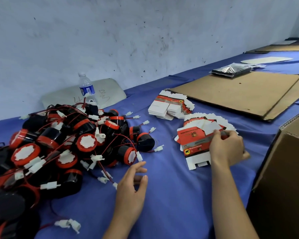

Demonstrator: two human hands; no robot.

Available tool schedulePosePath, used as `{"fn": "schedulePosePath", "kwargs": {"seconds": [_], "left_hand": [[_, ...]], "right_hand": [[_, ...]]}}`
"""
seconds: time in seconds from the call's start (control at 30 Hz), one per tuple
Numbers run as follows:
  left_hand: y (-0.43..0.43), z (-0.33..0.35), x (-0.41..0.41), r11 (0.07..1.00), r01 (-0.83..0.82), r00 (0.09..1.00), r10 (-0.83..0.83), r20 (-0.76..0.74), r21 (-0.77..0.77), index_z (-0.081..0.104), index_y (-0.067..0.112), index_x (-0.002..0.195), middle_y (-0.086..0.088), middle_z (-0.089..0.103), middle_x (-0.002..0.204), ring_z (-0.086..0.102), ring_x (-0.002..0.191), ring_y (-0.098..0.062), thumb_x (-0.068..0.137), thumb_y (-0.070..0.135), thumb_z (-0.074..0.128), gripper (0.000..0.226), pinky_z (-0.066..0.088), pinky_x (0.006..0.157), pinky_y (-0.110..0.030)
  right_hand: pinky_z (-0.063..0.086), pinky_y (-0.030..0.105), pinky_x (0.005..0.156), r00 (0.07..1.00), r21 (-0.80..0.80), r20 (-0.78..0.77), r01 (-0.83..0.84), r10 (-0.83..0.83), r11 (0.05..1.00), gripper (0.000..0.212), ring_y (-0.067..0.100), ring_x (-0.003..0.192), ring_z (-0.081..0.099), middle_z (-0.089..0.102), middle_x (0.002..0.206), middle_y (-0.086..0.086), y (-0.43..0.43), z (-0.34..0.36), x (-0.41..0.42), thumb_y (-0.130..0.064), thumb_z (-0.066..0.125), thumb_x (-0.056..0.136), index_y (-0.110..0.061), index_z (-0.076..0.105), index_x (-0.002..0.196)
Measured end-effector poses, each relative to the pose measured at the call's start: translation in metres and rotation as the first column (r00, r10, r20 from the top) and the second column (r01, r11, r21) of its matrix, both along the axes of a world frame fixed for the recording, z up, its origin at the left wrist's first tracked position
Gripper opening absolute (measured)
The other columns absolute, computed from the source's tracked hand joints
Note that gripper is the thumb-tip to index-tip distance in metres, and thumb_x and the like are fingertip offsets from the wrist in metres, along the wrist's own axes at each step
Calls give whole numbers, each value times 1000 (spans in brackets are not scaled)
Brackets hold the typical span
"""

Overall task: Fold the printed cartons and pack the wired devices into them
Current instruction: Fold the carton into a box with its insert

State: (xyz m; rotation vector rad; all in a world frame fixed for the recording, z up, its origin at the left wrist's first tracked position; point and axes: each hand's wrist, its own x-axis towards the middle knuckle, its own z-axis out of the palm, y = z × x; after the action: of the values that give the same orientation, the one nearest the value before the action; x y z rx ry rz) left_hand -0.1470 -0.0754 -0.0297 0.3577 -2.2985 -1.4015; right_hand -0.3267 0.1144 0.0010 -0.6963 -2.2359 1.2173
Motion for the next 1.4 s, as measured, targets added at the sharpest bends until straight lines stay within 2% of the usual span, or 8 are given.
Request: {"fn": "schedulePosePath", "kwargs": {"seconds": [0.17,0.6,0.8,0.9,1.1,1.17,1.3,1.4], "left_hand": [[-1,-1,-1,1000,2,1000,-2,4,7,58,42,112,19,64,101,62,83,-6,93,9,58,37,49,73,-15],[-2,-3,-3,1000,12,999,-13,-38,-18,58,41,110,14,65,101,63,82,-8,92,6,59,39,46,72,-11],[-1,1,-3,995,33,993,-22,-116,95,59,38,114,15,69,98,65,94,-9,92,29,61,23,47,82,-21],[2,10,0,963,148,980,-113,-163,226,54,28,127,11,70,110,64,106,-9,80,60,59,57,49,91,-22],[13,21,11,892,86,985,-10,-171,443,55,37,105,42,64,91,59,90,20,81,50,41,30,42,67,2],[15,20,13,879,78,982,15,-191,471,54,35,106,34,68,96,62,92,15,85,56,44,32,46,69,-2],[10,17,12,927,62,956,52,-290,370,55,18,122,-3,67,118,64,109,-13,62,77,66,85,52,89,-30],[11,16,12,957,63,946,32,-322,283,50,8,129,-10,62,123,62,112,-16,52,88,63,111,51,87,-25]], "right_hand": [[36,33,72,993,-188,-108,25,-46,982,23,34,95,58,68,100,11,-4,5,6,-37,53,94,-14,61,93],[37,28,64,890,-477,-447,-158,-84,864,26,11,63,44,52,68,2,-7,6,6,-23,51,94,-8,52,73],[27,18,49,745,-304,-567,-586,351,752,43,1,52,28,34,57,-11,-34,8,16,-31,51,99,-19,34,62],[27,19,47,661,-103,-522,-676,539,730,43,2,49,32,38,52,-12,-60,1,29,-37,54,96,-17,36,63],[38,23,57,353,228,-293,-877,888,424,22,4,60,52,56,64,-12,-92,-17,55,-48,54,91,-29,46,82],[46,29,66,307,204,-251,-910,918,360,23,7,67,56,62,72,-10,-98,-17,61,-51,47,88,-29,55,86],[49,35,72,191,50,-296,-975,936,215,29,21,77,62,69,83,4,-100,-15,66,-49,47,88,-26,66,89],[50,44,84,122,-66,-376,-992,919,104,41,29,87,64,70,93,11,-94,-9,65,-48,49,88,-13,71,94]]}}
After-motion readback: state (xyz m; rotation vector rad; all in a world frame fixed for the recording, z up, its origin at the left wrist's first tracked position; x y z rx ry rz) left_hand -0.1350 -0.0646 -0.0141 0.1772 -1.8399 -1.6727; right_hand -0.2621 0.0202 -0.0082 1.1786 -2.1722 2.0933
